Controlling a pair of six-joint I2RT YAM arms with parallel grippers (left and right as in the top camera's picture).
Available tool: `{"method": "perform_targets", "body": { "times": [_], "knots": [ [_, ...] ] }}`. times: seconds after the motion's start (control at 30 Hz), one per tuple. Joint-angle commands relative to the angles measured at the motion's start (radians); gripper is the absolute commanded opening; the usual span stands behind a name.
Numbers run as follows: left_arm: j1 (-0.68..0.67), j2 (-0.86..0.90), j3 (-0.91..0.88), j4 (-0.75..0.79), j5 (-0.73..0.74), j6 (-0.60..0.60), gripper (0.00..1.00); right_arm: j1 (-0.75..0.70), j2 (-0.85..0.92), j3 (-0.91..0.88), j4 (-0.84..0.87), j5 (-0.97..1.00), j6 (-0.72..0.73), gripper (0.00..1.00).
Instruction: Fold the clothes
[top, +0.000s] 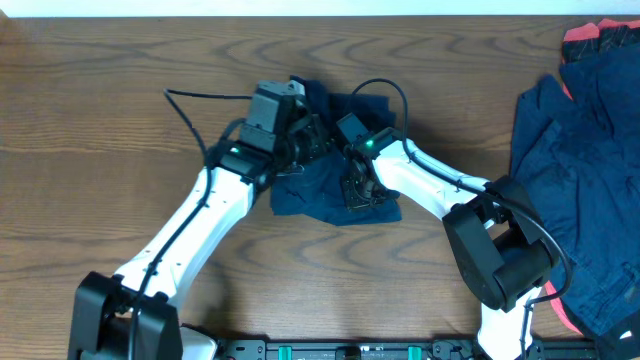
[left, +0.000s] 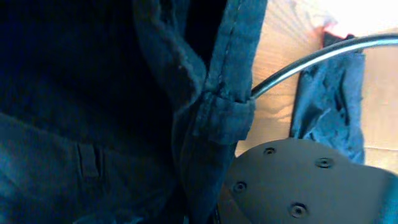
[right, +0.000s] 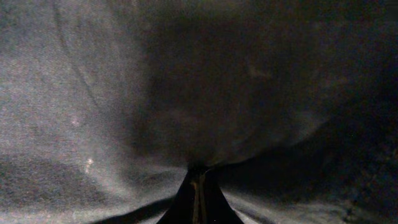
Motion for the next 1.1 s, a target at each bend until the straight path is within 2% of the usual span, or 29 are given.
{"method": "perform_targets", "body": {
  "times": [0.0,0.1,0.17,0.2,0.23,0.27,0.5,0.6,0.73,0.97,1.07],
  "knots": [
    [-0.042,0.005,0.037,0.032,-0.011,-0.011,0.1,0.029,0.058,-0.009,-0.002,-0.028,0.013,0.01],
    [-0.058,0.003,0.037,0.037,-0.008,-0.011,0.32,0.029,0.051,-0.008,-0.014,-0.027,0.041,0.01],
    [-0.061,-0.003,0.037,0.037,0.018,0.011,0.5,0.021,0.035,-0.006,-0.017,-0.028,0.043,0.01],
    [-0.061,-0.008,0.037,0.037,0.034,0.031,0.63,0.014,0.021,-0.003,-0.021,-0.028,0.044,0.01],
    [-0.061,-0.013,0.037,0.036,0.044,0.044,0.69,0.008,0.002,-0.001,-0.028,-0.028,0.043,0.01],
    [-0.06,-0.026,0.037,0.037,0.055,0.064,0.71,-0.001,-0.028,0.001,-0.035,-0.027,0.043,0.02],
    [-0.037,-0.139,0.037,0.036,0.057,0.177,0.71,-0.088,-0.266,0.015,-0.075,-0.011,0.042,0.1],
    [0.008,-0.202,0.037,0.032,0.052,0.196,0.71,-0.135,-0.385,0.015,-0.07,0.003,0.033,0.14],
    [0.097,-0.25,0.037,-0.007,-0.018,0.196,0.71,-0.175,-0.503,0.015,-0.044,0.002,-0.007,0.15],
    [0.184,-0.191,0.033,-0.111,-0.03,0.198,0.69,-0.167,-0.544,0.013,0.003,-0.014,-0.06,0.15],
    [0.182,-0.133,0.025,-0.127,-0.029,0.201,0.58,-0.163,-0.502,0.013,0.012,-0.096,-0.064,0.1]
  ]
}}
